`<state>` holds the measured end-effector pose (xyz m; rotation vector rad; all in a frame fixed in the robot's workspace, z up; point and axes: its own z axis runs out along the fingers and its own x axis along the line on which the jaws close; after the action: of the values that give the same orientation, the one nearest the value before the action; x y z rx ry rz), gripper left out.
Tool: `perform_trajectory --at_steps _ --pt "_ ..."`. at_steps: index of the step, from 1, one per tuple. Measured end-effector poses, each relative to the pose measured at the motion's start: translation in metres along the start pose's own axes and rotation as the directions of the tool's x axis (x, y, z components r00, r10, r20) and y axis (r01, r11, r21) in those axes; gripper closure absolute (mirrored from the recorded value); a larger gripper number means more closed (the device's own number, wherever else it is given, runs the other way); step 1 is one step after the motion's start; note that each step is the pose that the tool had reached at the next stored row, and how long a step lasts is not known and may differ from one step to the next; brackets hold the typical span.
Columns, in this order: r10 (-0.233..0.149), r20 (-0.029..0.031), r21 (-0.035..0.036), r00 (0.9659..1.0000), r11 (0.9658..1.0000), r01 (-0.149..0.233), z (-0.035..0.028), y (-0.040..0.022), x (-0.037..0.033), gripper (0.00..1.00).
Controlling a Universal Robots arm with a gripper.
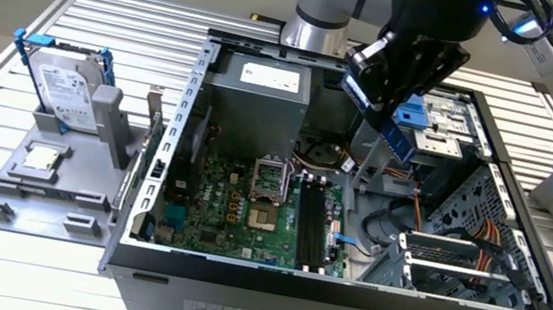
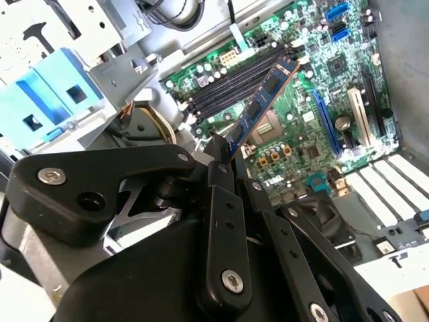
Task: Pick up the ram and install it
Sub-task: 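Insert the ram into the slot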
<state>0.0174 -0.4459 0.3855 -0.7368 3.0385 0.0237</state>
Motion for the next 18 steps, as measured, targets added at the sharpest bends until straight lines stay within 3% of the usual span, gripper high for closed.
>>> perform_trajectory --at_steps 8,13,18 --pt "0.073 0.0008 0.0013 0.9973 0.9973 -0.073 0.0000 0.0000 0.0000 1.00" --pt "0.122 0.0015 0.0021 0.9926 0.9926 -0.122 0.0000 0.0000 0.0000 1.00" --pt "0.170 0.0022 0.0029 0.9855 0.9855 -0.170 0.0000 0.0000 0.0000 1.00"
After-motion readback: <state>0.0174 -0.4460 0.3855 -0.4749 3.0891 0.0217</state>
